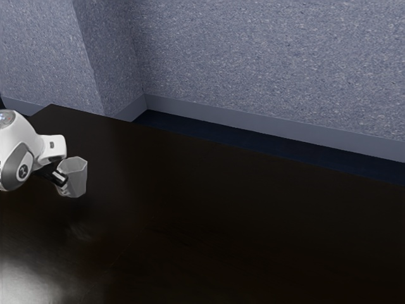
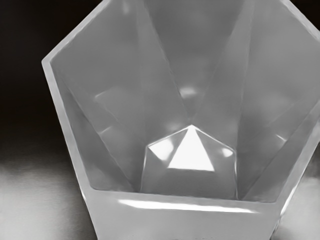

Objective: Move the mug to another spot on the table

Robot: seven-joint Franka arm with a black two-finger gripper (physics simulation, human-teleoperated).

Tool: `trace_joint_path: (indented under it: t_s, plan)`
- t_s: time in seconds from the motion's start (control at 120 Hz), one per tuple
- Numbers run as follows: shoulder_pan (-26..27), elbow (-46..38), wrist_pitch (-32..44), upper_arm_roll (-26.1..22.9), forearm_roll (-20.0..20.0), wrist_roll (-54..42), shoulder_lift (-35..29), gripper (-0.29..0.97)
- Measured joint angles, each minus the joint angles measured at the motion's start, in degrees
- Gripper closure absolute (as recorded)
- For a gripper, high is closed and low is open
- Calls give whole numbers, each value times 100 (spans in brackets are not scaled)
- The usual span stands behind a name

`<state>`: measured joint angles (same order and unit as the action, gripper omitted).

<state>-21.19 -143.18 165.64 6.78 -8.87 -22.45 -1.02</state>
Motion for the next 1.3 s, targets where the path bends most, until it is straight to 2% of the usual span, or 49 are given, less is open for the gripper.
trace_joint_path:
  t_s: [0.242, 0.275, 0.367, 0.55, 0.7, 0.933, 1.3]
  plan:
    - [276, 116, 271, -124, 66, 26, 106, 65]
    - [524, 159, 295, 55, 80, 33, 153, 65]
    - [778, 220, 355, 96, 117, 58, 231, 68]
    - [1315, 233, 484, -46, 312, 93, 274, 72]
    - [1798, 228, 596, -115, 642, 117, 446, 73]
    - [1744, 224, 665, -292, 1332, 164, 565, 72]
    - [2210, 630, 877, -397, 1553, 198, 1262, 72]
